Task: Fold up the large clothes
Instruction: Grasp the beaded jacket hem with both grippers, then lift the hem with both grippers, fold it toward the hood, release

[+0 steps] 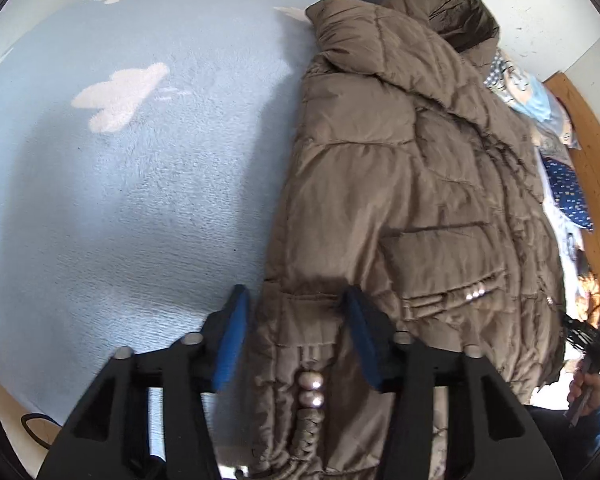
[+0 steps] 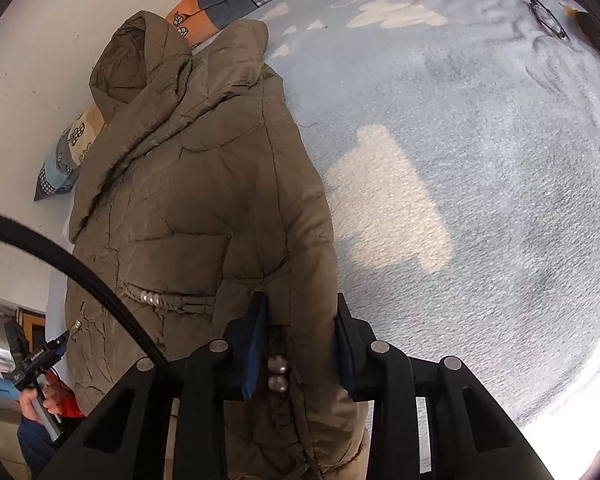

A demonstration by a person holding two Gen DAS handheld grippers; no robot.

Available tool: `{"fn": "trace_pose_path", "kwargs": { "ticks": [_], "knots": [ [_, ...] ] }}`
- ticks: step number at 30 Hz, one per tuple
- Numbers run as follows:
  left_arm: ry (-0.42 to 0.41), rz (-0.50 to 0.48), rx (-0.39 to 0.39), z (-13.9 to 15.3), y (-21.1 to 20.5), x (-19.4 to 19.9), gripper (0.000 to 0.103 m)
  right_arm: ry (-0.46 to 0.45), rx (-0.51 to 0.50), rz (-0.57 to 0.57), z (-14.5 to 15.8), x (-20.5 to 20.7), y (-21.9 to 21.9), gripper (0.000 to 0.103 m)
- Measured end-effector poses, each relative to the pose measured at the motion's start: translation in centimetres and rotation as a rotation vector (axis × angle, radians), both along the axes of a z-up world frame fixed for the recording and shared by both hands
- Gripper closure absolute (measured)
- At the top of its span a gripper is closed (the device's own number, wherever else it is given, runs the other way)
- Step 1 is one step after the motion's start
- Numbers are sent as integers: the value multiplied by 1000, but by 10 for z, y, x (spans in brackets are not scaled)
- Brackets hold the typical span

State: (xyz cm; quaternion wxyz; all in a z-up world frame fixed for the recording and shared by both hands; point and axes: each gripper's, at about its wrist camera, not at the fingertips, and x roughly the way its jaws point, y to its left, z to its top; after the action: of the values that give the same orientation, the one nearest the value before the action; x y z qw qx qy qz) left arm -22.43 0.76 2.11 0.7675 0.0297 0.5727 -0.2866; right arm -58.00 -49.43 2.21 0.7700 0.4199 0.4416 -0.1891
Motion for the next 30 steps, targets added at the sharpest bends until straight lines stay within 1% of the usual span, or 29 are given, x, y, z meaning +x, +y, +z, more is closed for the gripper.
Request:
{"fn": "trace_pose_path", "kwargs": {
  "ticks": [1, 3, 4, 5, 6, 7, 8, 9, 10, 11, 12, 14, 16, 21, 24, 26, 27, 29, 30],
  "knots": [
    [-9, 6, 13, -1, 0, 2, 37, 1, 0, -2, 0, -1, 0, 66],
    [-15, -2, 15, -3, -2, 4, 37, 4, 6, -8, -3, 0, -1, 63],
    [-17, -11, 12, -4, -4, 5, 42, 5, 7, -6, -3, 0, -1, 63],
    [-20, -26, 6, -4, -6, 5, 56, 9, 6, -3, -5, 0, 0, 63],
    [-14, -42, -12, -5, -8, 4, 64, 14, 4, 5, -6, 3, 0, 64],
    [-18, -49, -13, -4, -10, 2, 67, 19, -4, 13, -6, 6, 0, 69],
    [-51, -62, 7, -2, -14, -2, 78, 22, -18, 32, -6, 9, 3, 74],
    [-84, -88, 14, 2, -18, -8, 83, 18, -28, 49, -4, 10, 5, 83],
    [-116, -104, 23, 7, -20, -14, 86, 17, -44, 63, -1, 11, 9, 86],
    [-146, -115, 36, 11, -21, -19, 88, 19, -78, 85, 4, 13, 15, 87],
    [-160, -120, 38, 14, -21, -22, 88, 23, -106, 101, 8, 14, 20, 89],
    [-160, -114, 36, 18, -15, -26, 90, 14, -128, 112, 16, 10, 30, 89],
    [-169, -117, 49, 21, -12, -31, 91, 5, -134, 107, 22, 3, 36, 90],
    [-186, -122, 85, 22, -10, -45, 91, 22, -156, 122, 31, -14, 54, 90],
    [-189, -123, 104, 23, -9, -41, 89, 38, -166, 125, 35, -18, 58, 90],
    [-188, -102, 121, 21, -11, -33, 82, 42, -161, 117, 33, -18, 55, 89],
    [-188, -92, 129, 20, -12, -31, 80, 49, -162, 106, 32, -16, 51, 87],
    [-200, -67, 138, 22, -11, -30, 59, 64, -155, 104, 30, -12, 46, 81],
    [-223, -54, 132, 27, -10, -29, 57, 74, -162, 101, 31, -11, 45, 78]
  ]
}}
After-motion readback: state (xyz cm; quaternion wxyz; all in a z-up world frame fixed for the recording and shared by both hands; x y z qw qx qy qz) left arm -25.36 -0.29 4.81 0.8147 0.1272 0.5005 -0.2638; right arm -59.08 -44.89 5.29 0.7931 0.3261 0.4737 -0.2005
